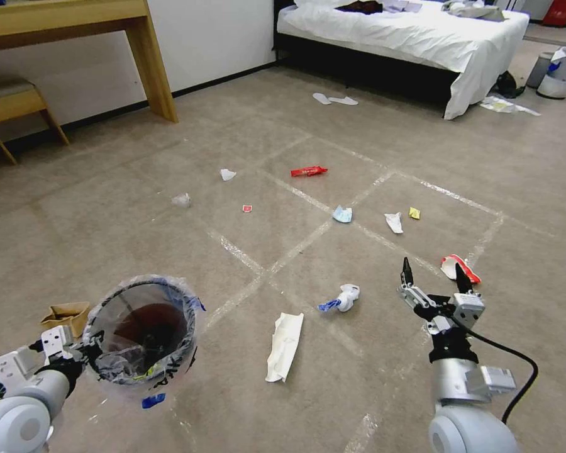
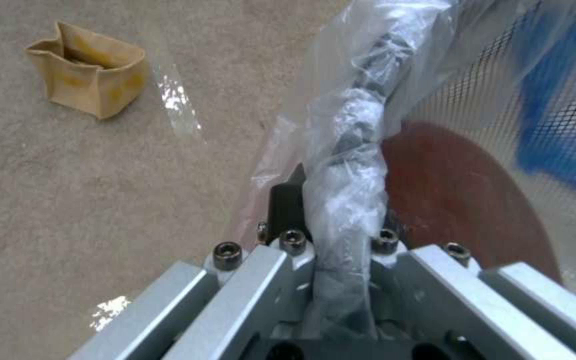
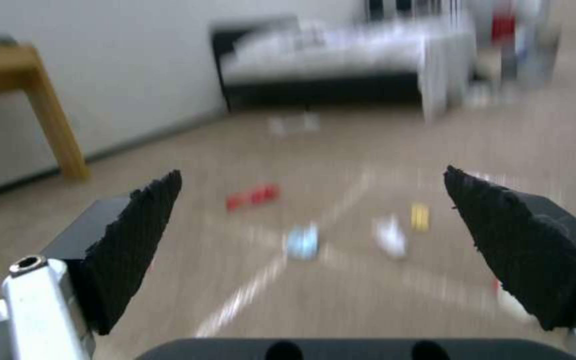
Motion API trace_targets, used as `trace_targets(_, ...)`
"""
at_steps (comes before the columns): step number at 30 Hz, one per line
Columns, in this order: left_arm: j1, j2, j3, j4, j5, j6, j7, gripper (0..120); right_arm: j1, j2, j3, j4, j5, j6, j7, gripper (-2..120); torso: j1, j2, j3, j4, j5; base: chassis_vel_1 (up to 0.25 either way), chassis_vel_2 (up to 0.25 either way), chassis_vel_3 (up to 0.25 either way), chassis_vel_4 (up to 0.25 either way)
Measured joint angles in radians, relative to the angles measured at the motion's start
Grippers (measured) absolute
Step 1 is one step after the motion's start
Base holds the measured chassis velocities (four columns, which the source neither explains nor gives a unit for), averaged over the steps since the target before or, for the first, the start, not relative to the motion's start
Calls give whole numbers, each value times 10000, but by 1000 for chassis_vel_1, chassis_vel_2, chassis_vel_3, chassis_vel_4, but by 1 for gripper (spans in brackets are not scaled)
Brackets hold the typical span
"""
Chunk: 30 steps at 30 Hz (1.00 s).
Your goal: Pick up the trash bin and place the garbage on the floor into it.
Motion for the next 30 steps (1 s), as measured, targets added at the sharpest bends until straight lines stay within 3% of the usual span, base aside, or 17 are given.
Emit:
trace_targets(1,-2,-17,12,-5,26,-4,0,1,195,-145,-227,-62,832,-839,486,100,0,1,-1,0,2,0,0,0,0)
trace_targets(3,-5,-23,18,-5,36,-5,0,1,257,-191,-295,-88,1089,-1070,639,100,-1,1,-1,1,2,0,0,0,0)
trace_targets(4,-22,-55,62,-4,95,-7,-14,1,582,-361,-606,-276,2230,-2089,1454,100,-1,0,-1,1,1,0,0,0,0)
trace_targets(5,-22,-55,62,-4,95,-7,-14,1,582,-361,-606,-276,2230,-2089,1454,100,-1,0,-1,1,1,0,0,0,0)
trace_targets(6,-43,-70,93,5,121,-7,-31,1,794,-433,-798,-421,2994,-2696,1986,100,-1,0,-1,2,0,0,0,0,0)
trace_targets(7,-132,-78,182,61,153,-8,-79,1,1198,-521,-1138,-817,4727,-3953,2975,100,0,0,0,2,2,0,0,0,0)
trace_targets(8,-132,-78,182,61,153,-8,-79,1,1198,-521,-1138,-817,4727,-3953,2975,100,0,0,0,2,2,0,0,0,0)
trace_targets(10,-237,-77,299,165,187,3,-145,1,1780,-534,-1597,-1760,6123,-4841,3978,100,0,0,-1,-4,-2,0,0,0,0)
trace_targets(14,-216,-131,312,233,274,6,-169,1,2433,-510,-1900,-2696,7266,-5454,4626,100,0,0,0,-2,4,0,0,0,0)
trace_targets(16,-138,-277,287,287,401,3,-171,1,3286,-514,-2447,-3866,8230,-5956,4972,100,0,0,0,3,-2,0,0,0,0)
trace_targets(25,-76,-497,184,424,563,-10,-218,1,4740,-161,-3565,-6233,8719,-6237,4798,100,0,0,-1,1,1,0,0,0,0)
trace_targets(30,-105,-679,172,559,632,-13,-291,1,5761,310,-4106,-8197,8614,-6175,4395,100,0,0,-1,1,0,0,0,0,0)
